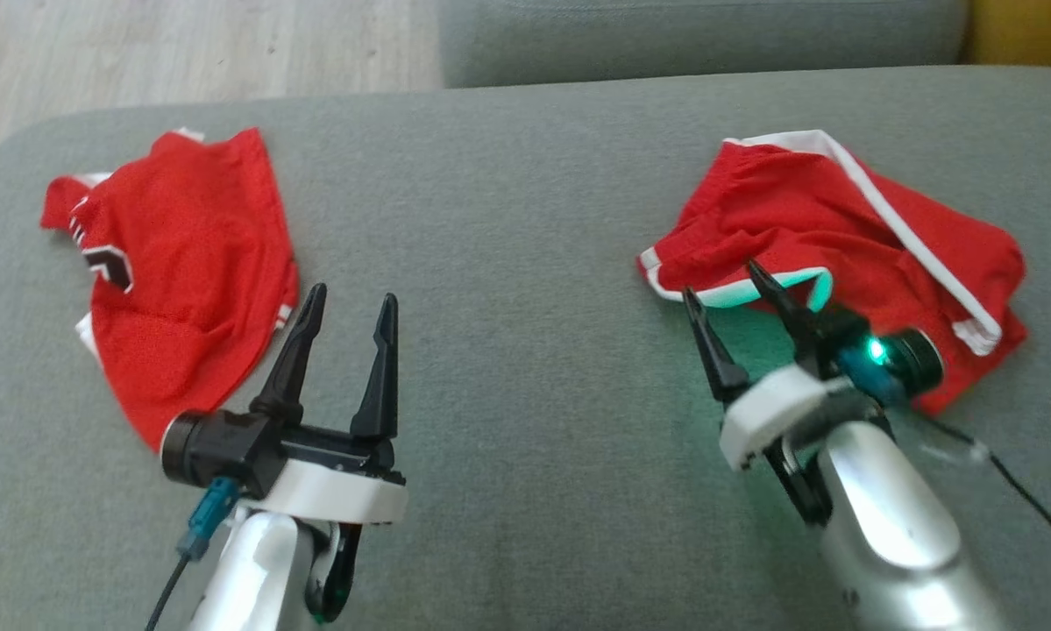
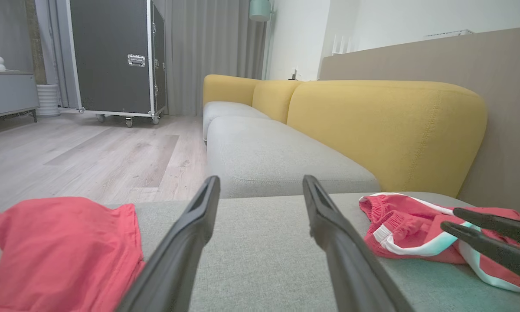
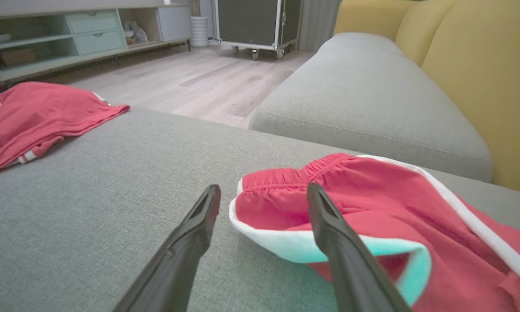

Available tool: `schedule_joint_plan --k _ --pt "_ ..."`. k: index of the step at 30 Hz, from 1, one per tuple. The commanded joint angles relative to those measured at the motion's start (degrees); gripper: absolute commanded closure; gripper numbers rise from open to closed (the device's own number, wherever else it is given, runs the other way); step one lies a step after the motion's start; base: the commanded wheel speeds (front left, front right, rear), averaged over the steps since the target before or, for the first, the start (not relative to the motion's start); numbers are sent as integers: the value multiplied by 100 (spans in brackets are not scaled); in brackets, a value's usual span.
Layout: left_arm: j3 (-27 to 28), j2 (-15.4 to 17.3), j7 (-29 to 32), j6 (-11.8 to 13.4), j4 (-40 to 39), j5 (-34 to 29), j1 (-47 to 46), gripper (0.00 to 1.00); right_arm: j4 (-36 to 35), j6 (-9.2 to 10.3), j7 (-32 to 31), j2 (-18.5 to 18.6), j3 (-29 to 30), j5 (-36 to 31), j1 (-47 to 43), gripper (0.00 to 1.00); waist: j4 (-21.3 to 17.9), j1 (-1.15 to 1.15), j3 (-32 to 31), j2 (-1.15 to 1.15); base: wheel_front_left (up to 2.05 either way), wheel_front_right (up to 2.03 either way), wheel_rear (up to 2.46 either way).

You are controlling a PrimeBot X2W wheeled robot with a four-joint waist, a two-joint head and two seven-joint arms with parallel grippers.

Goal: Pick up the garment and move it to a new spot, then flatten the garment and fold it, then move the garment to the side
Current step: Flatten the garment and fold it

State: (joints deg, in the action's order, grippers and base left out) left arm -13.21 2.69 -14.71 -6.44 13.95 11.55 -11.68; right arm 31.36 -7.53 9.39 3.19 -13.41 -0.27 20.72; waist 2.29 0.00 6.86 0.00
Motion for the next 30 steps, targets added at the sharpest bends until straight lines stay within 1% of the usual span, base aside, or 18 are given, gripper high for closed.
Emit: schedule_joint_plan --k 1,6,7,12,17,18,19,22,25,26,30 --pt "106 19 -29 56 -178 46 -224 0 93 4 -128 -31 -188 -6 410 0 128 0 93 0 0 0 0" --pt "4 19 -29 80 -165 99 -303 0 913 4 -460 -31 -228 48 945 0 332 0 221 0 0 0 0" --pt "4 19 -29 80 -165 99 -303 0 913 4 -460 -31 -228 48 945 0 332 0 221 0 0 0 0" --pt "-82 19 -29 110 -173 150 -371 0 1671 4 -647 -31 -254 87 1393 0 495 0 342 0 0 0 0" --pt "-148 19 -29 126 -168 184 -412 0 2301 4 -719 -31 -351 286 1672 0 610 0 427 0 0 0 0" --pt "-158 19 -29 127 -166 187 -426 0 2398 4 -706 -31 -386 321 1717 41 627 0 442 0 0 0 0" --pt "-169 19 -29 129 -163 191 -439 0 2466 4 -670 -31 -442 394 1750 100 643 0 452 0 0 0 0" --pt "-186 19 -29 132 -143 188 -478 0 2504 4 -479 -31 -728 756 1807 100 675 0 470 0 0 0 0" --pt "-175 19 -29 134 -128 170 -494 0 2328 4 -294 -31 -1224 1283 1785 100 673 0 463 0 0 0 0" --pt "-158 19 -29 136 -119 160 -489 0 2142 4 -205 -31 -1604 1654 1749 100 655 0 444 0 0 0 0" --pt "-124 19 -29 139 -111 127 -438 0 1714 4 -103 -31 -2421 2298 1651 100 592 0 374 0 0 0 0"
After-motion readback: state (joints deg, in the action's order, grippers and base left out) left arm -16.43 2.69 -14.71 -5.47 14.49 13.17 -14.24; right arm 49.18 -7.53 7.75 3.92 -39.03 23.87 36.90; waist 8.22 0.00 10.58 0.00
